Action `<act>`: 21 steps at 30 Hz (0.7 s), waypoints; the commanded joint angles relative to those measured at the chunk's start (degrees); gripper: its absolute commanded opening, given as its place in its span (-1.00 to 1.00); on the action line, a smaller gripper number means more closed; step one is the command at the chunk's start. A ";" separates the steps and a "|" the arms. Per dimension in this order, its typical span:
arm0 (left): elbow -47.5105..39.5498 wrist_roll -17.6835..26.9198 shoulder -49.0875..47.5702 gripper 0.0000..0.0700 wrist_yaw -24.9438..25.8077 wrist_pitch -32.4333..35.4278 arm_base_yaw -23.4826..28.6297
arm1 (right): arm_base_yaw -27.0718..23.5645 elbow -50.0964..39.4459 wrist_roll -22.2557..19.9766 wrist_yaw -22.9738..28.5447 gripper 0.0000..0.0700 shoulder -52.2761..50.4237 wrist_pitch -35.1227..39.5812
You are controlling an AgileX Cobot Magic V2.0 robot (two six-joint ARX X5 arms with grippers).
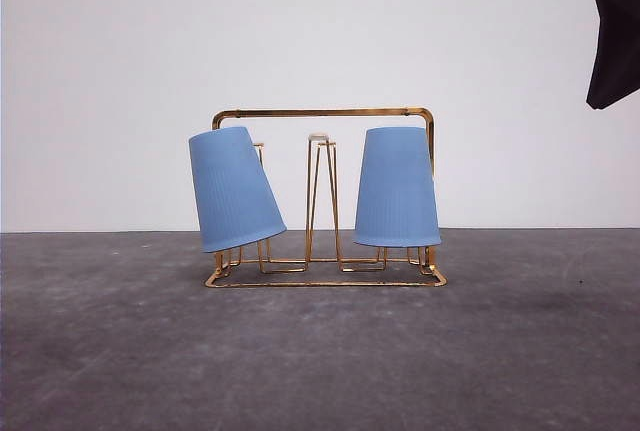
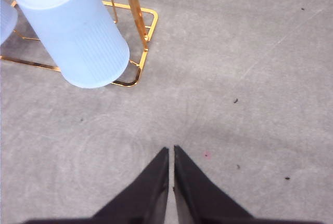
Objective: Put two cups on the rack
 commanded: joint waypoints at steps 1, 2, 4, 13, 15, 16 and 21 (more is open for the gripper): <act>-2.46 -1.22 -2.42 -0.99 -0.19 2.62 -0.33 | 0.26 0.74 0.61 0.04 -0.97 0.37 0.42; -3.66 -1.40 -3.59 -0.99 -0.19 3.35 -0.47 | 0.26 0.74 0.61 0.04 -0.97 0.37 0.42; -5.38 -1.58 -4.08 -0.99 -0.17 5.15 -0.77 | 0.24 0.75 0.61 0.04 -0.97 0.37 0.44; -5.93 -1.28 -4.11 -0.99 -0.80 6.27 -3.20 | 0.26 0.76 0.61 0.03 -0.97 0.37 1.63; -5.93 -1.30 -4.09 -0.99 -0.61 6.27 -3.22 | 0.26 0.76 0.61 0.04 -0.97 0.37 2.10; -5.93 -1.30 -4.09 -0.99 -0.63 6.27 -3.21 | 0.26 0.76 0.61 0.04 -0.97 0.37 2.47; -5.93 -1.30 -4.09 -0.99 -0.63 6.25 -3.21 | 0.26 0.76 0.61 0.03 -0.97 0.37 4.38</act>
